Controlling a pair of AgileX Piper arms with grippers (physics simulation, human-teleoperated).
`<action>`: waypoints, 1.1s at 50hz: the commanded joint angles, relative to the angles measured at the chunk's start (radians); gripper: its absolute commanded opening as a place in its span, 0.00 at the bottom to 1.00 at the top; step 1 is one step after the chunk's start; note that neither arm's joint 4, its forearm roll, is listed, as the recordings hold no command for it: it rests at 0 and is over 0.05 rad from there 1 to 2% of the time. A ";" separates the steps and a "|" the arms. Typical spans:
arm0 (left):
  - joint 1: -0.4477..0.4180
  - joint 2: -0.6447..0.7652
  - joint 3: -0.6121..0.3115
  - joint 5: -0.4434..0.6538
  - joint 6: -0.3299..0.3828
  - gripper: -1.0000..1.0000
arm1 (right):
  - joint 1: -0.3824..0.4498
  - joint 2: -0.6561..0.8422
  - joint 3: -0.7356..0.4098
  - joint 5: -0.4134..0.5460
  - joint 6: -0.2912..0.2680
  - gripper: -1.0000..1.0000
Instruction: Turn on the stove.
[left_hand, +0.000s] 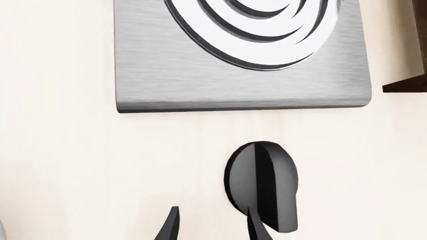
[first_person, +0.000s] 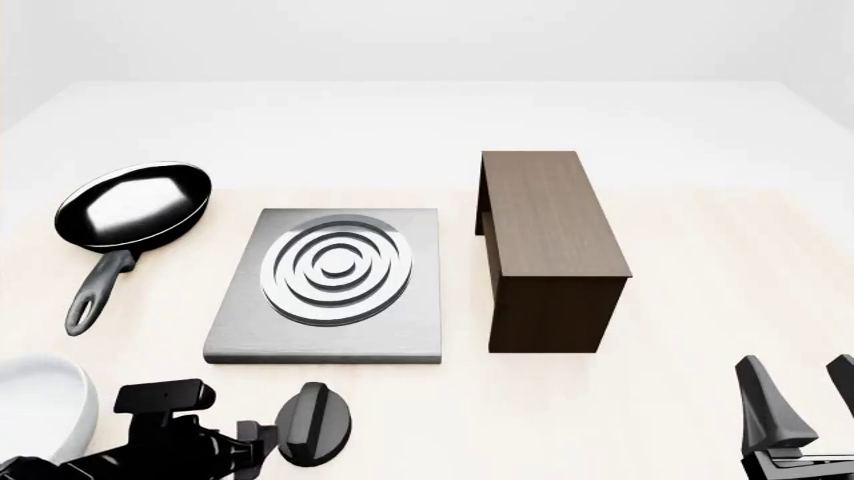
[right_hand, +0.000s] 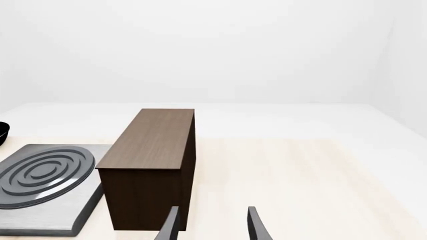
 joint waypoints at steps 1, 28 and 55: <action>-0.029 0.009 -0.028 0.014 0.003 1.00 | 0.000 0.000 0.000 0.000 0.000 1.00; -0.214 0.185 -0.070 -0.131 -0.220 1.00 | 0.000 0.000 0.000 0.000 0.000 1.00; -0.248 0.087 -0.010 -0.087 -0.310 1.00 | 0.000 0.000 0.000 0.000 0.000 1.00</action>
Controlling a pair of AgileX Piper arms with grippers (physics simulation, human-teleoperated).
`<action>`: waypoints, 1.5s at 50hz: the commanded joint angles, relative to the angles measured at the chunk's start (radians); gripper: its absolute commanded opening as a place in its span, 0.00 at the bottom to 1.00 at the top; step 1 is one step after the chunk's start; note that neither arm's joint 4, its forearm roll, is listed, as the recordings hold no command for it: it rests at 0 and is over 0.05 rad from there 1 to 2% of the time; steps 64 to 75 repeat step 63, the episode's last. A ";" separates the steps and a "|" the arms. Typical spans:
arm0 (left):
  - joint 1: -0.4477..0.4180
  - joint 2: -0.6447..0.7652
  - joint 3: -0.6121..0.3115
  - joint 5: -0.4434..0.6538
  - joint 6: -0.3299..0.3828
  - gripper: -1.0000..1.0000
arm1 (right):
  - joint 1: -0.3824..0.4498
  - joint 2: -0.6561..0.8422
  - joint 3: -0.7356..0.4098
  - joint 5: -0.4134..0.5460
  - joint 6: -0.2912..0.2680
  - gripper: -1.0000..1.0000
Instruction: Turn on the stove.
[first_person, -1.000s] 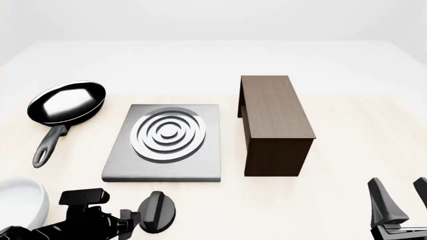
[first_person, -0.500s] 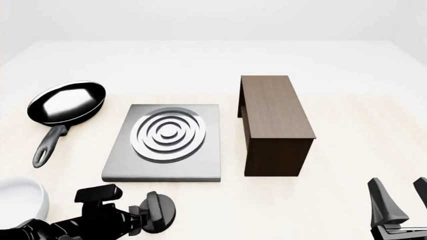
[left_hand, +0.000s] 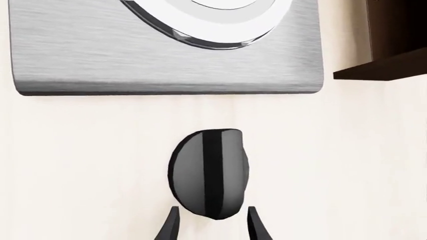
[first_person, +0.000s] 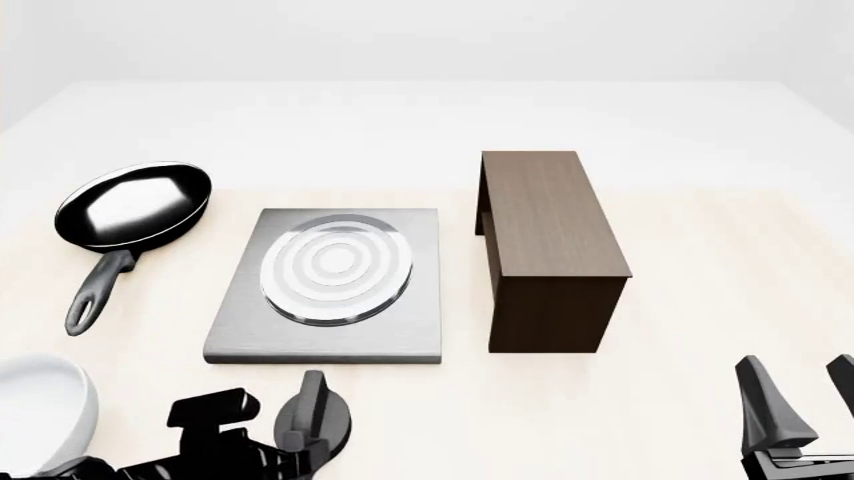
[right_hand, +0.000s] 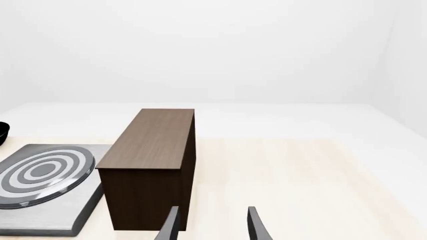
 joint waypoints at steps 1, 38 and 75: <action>0.005 -0.059 0.011 0.057 -0.031 1.00 | 0.000 0.000 0.000 0.000 0.000 1.00; 0.639 -0.567 -0.593 0.679 0.602 1.00 | 0.000 0.000 0.000 0.000 0.000 1.00; 0.937 -0.560 -0.744 0.663 0.695 1.00 | 0.000 0.003 0.000 0.000 -0.001 1.00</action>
